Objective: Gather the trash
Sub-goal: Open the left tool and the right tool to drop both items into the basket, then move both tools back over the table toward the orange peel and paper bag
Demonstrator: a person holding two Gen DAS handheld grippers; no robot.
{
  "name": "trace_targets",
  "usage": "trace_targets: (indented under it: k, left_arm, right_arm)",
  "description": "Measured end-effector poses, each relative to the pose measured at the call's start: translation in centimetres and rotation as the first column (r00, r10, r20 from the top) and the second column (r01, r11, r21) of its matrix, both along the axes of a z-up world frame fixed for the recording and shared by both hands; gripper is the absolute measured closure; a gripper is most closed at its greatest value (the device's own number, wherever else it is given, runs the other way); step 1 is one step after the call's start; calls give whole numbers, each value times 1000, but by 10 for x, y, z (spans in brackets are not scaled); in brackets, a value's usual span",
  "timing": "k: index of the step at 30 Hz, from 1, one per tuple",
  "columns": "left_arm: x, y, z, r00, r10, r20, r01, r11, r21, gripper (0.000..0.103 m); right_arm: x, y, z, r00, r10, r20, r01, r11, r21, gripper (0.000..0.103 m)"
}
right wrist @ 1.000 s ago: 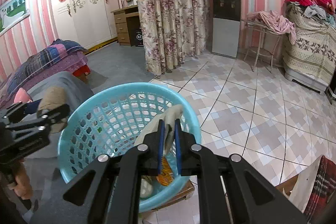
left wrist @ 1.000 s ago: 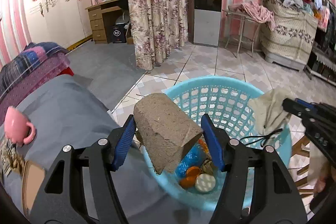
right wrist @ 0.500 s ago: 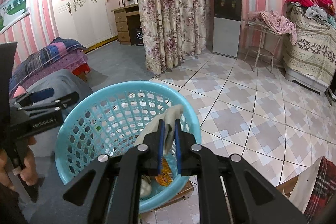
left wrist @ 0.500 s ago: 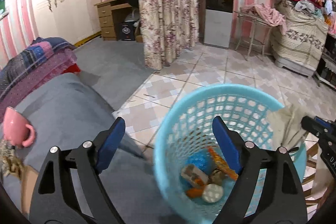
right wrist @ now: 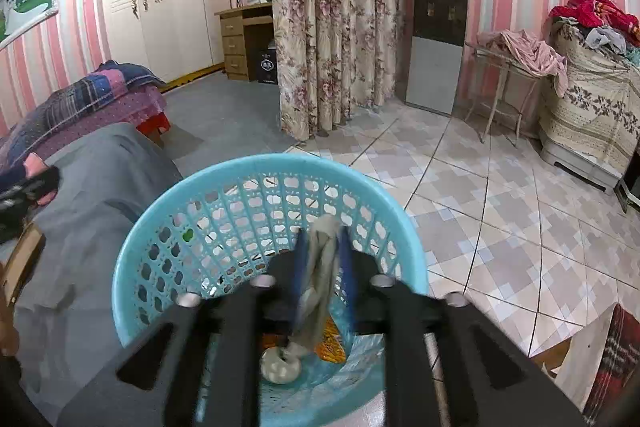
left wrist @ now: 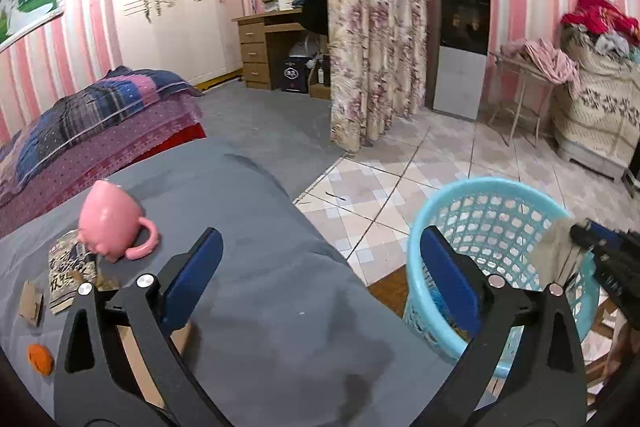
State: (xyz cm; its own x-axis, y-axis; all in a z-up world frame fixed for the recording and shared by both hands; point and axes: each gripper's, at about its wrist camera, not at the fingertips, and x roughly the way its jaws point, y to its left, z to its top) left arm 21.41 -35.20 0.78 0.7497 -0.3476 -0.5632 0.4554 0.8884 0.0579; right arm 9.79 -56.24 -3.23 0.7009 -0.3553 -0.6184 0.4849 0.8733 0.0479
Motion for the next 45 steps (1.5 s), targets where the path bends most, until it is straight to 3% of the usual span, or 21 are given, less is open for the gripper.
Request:
trace_targets:
  k: [2, 5, 8, 9, 19, 26, 38, 45]
  left_arm:
    - [0, 5, 2, 1000, 9, 2, -9, 1000, -5, 7]
    - [-1, 11, 3, 1000, 22, 2, -22, 1000, -17, 6]
    - [-3, 17, 4, 1000, 31, -5, -31, 999, -29, 6]
    - [-4, 18, 4, 999, 32, -5, -32, 999, -30, 6]
    - [-25, 65, 16, 997, 80, 21, -79, 996, -45, 6]
    - [-30, 121, 20, 985, 169, 18, -169, 985, -28, 6]
    - [-43, 244, 14, 929, 370, -16, -370, 928, -29, 6]
    - [-52, 291, 11, 904, 428, -8, -428, 904, -16, 6]
  right_arm:
    - [4, 2, -3, 1000, 17, -3, -17, 1000, 15, 38]
    - [9, 6, -4, 999, 28, -24, -28, 1000, 2, 33]
    - [7, 10, -1, 1000, 12, -9, -12, 1000, -27, 13]
    - [6, 11, 1, 1000, 8, -5, -8, 999, -35, 11]
    - [3, 24, 19, 997, -3, 74, 1, 1000, 20, 9]
    - [0, 62, 36, 991, 75, 112, -72, 997, -32, 9]
    - [18, 145, 46, 958, 260, 118, -251, 964, -85, 9]
    - [28, 188, 47, 935, 334, 119, -324, 941, -97, 9]
